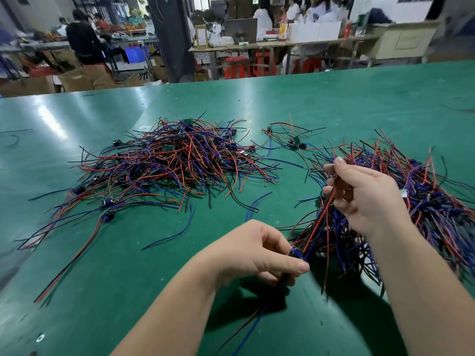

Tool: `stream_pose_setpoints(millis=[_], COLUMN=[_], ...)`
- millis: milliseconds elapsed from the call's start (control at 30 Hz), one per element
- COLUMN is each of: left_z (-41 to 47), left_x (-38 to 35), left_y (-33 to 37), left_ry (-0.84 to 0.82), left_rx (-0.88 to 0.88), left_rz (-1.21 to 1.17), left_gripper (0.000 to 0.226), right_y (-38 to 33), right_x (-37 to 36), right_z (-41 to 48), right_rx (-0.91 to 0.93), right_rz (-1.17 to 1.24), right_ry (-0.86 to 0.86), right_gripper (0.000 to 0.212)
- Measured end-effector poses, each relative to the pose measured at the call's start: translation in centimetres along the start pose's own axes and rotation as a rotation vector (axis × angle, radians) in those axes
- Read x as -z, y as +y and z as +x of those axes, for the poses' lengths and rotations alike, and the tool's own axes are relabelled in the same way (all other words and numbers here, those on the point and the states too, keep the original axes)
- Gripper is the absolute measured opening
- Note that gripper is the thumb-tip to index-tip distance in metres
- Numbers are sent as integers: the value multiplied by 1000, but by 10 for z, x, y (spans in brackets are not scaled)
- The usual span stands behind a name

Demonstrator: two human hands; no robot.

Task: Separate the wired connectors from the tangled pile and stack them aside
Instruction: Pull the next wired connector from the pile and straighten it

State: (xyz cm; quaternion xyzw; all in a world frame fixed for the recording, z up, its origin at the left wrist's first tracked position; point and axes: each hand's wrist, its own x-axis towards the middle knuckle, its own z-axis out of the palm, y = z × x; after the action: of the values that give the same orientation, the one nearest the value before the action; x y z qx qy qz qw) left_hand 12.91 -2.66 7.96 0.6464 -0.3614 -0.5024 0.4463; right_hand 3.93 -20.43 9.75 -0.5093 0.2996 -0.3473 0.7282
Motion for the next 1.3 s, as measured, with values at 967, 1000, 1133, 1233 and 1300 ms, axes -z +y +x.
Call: stream_pose_setpoints(millis=[967, 1000, 1133, 1233, 1300], left_z=[5, 4, 2, -2, -1], left_x=[29, 34, 69, 91, 97], left_y=[6, 5, -16, -33, -38], left_ry=[471, 541, 1109, 1089, 1015], left_rx=[-202, -208, -11, 349, 455], left_rz=[-256, -234, 511, 875, 845], left_gripper=[41, 32, 19, 44, 48], right_y=[13, 8, -7, -7, -7], right_x=[-21, -19, 1, 14, 11], right_z=[-21, -19, -7, 1, 0], right_rx=[422, 421, 487, 342, 272], right_rz=[-444, -416, -664, -1216, -1297], right_ry=[-348, -306, 80, 248, 296], right_gripper=[23, 22, 12, 24, 35])
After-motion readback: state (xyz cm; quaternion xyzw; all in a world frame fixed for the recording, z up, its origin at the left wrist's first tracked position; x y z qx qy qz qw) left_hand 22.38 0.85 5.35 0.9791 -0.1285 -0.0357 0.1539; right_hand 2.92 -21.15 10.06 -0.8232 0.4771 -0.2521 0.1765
